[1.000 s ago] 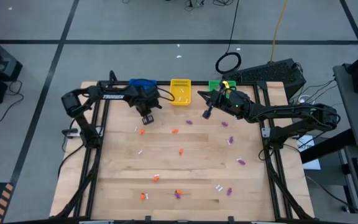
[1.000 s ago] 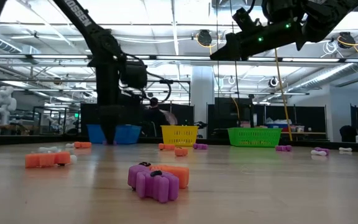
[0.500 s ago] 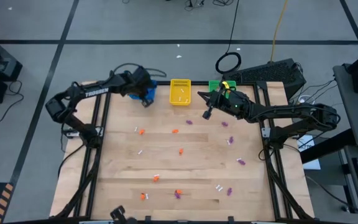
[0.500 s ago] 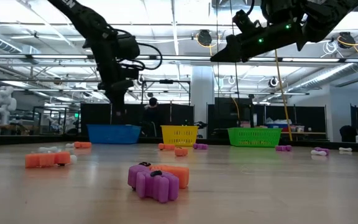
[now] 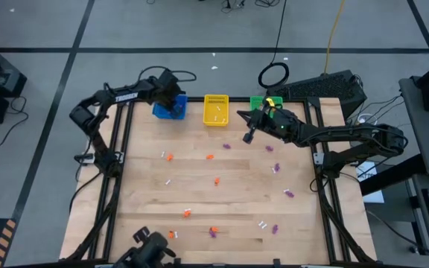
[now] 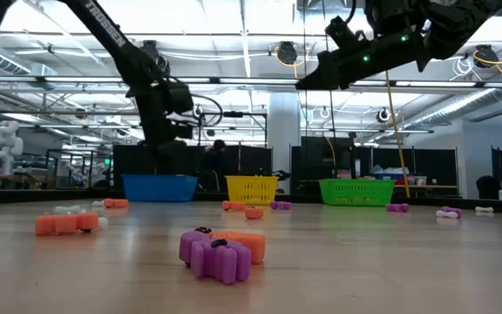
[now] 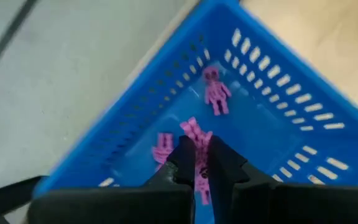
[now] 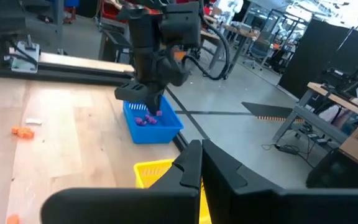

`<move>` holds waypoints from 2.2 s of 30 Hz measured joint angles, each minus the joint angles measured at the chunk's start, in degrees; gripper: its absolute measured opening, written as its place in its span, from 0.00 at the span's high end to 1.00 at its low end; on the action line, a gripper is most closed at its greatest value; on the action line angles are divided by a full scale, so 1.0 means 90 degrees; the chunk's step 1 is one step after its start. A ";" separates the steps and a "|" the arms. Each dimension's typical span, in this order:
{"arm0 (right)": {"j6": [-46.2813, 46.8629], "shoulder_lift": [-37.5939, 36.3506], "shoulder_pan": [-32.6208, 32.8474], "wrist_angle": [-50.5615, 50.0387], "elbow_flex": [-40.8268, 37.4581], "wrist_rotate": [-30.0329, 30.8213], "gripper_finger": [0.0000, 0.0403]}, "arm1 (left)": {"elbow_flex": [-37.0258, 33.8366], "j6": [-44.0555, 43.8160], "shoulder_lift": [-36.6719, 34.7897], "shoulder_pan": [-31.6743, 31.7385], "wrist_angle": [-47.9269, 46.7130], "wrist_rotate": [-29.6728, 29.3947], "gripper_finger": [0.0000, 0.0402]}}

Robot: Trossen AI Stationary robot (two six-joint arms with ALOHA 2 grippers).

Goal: Sort Halloween decoration
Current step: Put the violet skeleton toy into the blue bin, then put the white bone toy into the yellow bin

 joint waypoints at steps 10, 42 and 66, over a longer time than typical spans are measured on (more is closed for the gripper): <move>0.0121 0.0000 0.0000 -0.0333 0.0000 0.0007 1.00 | 0.0000 0.0144 0.0023 0.0010 0.0064 0.0002 0.76; 0.0192 0.0000 0.0040 -0.0544 0.0000 0.0012 1.00 | -0.1522 -0.0688 -0.2474 -0.1360 0.1367 -0.0328 1.00; 0.2583 0.1287 0.2470 -0.2460 0.1148 -0.0015 1.00 | -0.5634 -0.1427 -0.4179 -0.3470 0.7031 -0.0359 1.00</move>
